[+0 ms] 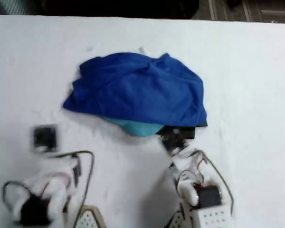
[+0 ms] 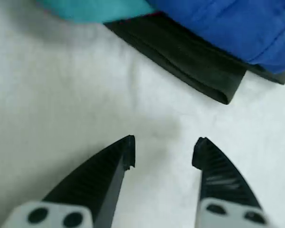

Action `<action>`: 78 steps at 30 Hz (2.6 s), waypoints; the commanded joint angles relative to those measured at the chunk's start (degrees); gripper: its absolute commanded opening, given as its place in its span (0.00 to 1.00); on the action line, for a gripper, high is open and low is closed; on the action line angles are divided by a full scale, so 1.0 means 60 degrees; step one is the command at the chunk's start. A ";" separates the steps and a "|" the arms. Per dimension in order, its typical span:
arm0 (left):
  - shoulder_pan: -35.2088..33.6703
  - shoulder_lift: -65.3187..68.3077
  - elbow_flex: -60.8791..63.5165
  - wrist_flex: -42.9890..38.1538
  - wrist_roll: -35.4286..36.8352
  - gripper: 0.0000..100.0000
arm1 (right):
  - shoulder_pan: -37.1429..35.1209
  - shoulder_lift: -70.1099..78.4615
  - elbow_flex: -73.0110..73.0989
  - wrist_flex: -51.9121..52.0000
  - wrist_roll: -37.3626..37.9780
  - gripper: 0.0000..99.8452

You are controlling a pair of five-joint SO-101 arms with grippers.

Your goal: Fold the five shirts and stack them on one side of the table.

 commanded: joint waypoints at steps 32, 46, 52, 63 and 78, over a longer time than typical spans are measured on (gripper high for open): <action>0.0066 0.0095 0.0410 -0.0337 -0.0996 0.27 | -0.0051 0.0022 0.0103 -0.0183 -0.0322 0.23; 0.0066 0.0095 0.0410 -0.0337 -0.0996 0.27 | -0.0051 0.0022 0.0103 -0.0183 -0.0322 0.23; 0.0095 0.0095 0.0322 -0.0337 -0.1011 0.27 | -0.0051 0.0022 0.0103 -0.0183 -0.0322 0.23; 0.0037 0.0095 -0.1714 -0.1392 -0.1026 0.28 | -0.0051 0.0022 0.0103 -0.0183 -0.0322 0.23; 0.0022 0.0095 -0.2974 -0.3238 -0.0586 0.25 | -0.0051 0.0022 0.0103 -0.0183 -0.0322 0.23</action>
